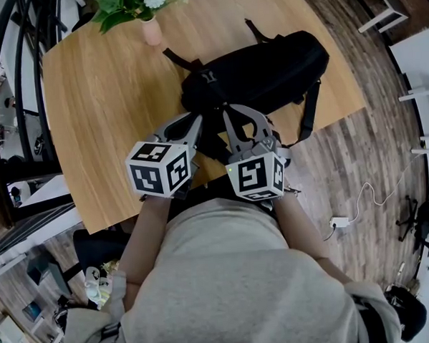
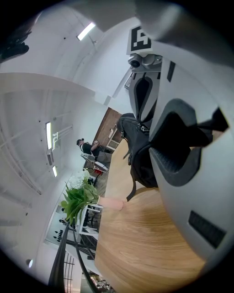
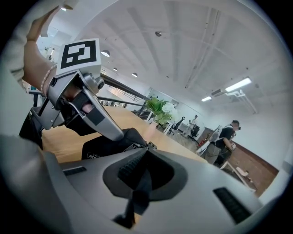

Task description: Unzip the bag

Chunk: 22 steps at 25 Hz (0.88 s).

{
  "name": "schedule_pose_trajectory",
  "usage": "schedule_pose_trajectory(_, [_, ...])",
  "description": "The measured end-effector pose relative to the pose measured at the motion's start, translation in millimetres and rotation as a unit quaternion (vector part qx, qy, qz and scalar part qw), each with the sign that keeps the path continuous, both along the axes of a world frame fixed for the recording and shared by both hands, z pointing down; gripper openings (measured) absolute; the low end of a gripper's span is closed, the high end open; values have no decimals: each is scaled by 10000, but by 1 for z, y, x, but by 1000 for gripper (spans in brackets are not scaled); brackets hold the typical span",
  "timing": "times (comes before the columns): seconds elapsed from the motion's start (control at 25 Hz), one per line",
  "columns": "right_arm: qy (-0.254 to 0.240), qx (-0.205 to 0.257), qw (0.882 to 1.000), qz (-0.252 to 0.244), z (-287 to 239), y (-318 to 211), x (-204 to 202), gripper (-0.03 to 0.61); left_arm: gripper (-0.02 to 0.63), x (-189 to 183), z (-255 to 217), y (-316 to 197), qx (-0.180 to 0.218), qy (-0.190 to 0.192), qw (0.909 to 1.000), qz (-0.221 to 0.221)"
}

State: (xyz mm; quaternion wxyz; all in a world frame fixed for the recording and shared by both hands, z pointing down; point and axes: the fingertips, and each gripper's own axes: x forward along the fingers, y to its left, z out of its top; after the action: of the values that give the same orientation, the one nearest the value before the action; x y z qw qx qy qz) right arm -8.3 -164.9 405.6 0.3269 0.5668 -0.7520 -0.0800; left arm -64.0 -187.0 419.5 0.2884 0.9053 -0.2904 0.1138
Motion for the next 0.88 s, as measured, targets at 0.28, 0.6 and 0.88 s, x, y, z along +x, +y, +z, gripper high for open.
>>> schedule_pose_trajectory(0.28, [-1109, -568, 9922, 64, 1, 4, 2, 11, 49, -1, 0, 0, 151, -148, 9998, 32])
schedule_pose_trajectory(0.6, [-1927, -937, 9767, 121, 3, 5, 14, 11, 49, -2, 0, -1, 260, -226, 9994, -75])
schedule_pose_trajectory(0.88, [-1999, -1043, 9742, -70, 7, -5, 39, 11, 49, -3, 2, -12, 333, -435, 9961, -687])
